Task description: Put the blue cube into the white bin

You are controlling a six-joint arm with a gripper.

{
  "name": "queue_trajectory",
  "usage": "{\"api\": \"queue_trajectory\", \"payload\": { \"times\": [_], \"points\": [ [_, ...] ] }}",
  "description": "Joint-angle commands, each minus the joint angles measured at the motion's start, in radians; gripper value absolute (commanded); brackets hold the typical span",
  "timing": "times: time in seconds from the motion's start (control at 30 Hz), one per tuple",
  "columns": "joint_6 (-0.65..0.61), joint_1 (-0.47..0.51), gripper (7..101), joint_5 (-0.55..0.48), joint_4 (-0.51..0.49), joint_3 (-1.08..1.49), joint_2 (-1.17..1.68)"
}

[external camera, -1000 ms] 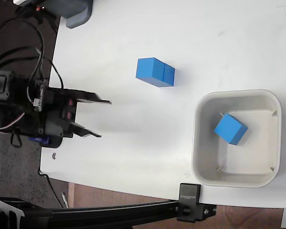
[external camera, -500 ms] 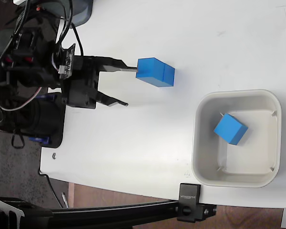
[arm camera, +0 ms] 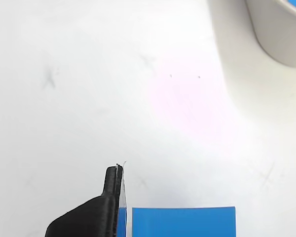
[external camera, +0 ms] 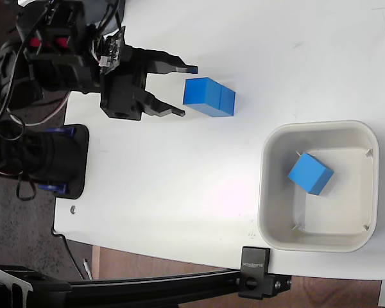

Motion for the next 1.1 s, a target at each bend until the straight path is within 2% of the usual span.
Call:
{"api": "queue_trajectory", "payload": {
  "times": [0.03,1.1],
  "points": [
    [0.0,0.0,99.2,0.002,-0.058,-0.026,0.009],
    [0.043,-0.034,100.3,-0.006,-0.206,0.098,0.009]
  ]
}}
